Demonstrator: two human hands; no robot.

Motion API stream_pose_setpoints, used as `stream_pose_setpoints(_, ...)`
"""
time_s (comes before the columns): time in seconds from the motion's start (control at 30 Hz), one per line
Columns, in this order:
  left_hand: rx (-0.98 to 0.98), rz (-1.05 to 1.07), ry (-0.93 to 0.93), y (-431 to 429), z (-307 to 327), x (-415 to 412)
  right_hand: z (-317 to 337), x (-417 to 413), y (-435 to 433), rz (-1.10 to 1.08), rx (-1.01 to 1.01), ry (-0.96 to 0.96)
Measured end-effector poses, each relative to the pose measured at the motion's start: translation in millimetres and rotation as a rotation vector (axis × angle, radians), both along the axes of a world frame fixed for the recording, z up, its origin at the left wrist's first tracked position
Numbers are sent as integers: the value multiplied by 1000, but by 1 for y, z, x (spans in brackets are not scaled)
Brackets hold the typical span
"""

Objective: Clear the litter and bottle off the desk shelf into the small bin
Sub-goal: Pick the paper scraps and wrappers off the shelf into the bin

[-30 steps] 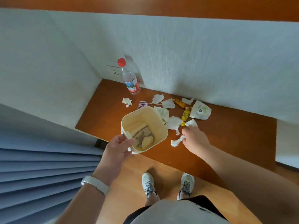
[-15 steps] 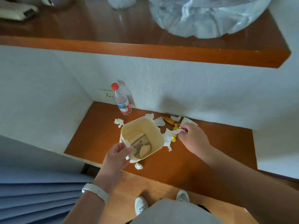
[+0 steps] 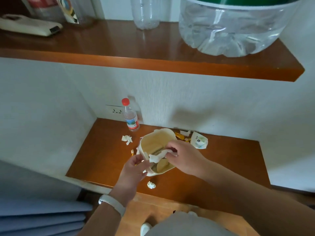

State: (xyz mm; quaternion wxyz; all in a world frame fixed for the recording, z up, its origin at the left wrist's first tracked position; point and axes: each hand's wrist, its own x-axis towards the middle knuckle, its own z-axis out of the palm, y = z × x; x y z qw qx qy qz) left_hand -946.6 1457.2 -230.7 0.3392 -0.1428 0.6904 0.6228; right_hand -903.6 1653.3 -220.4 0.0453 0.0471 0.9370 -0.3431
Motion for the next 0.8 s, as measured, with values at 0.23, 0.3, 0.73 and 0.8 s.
stream_pose_setpoints(0.23,-18,-63,-1,-27,-7,-9,-11,3,-19,14,132,-20)
stream_pose_setpoints(0.3,-9,-71,-21,-33,-11,-13,-13,5,-24,9,123,-18)
stream_pose_setpoints(0.73,-94,10,-39,3,-18,-19,-88,0,97,-297,137,-187)
stream_pose_setpoints(0.8,-103,24,-39,13,-16,-19,-108,-9,127,-348,156,-236)
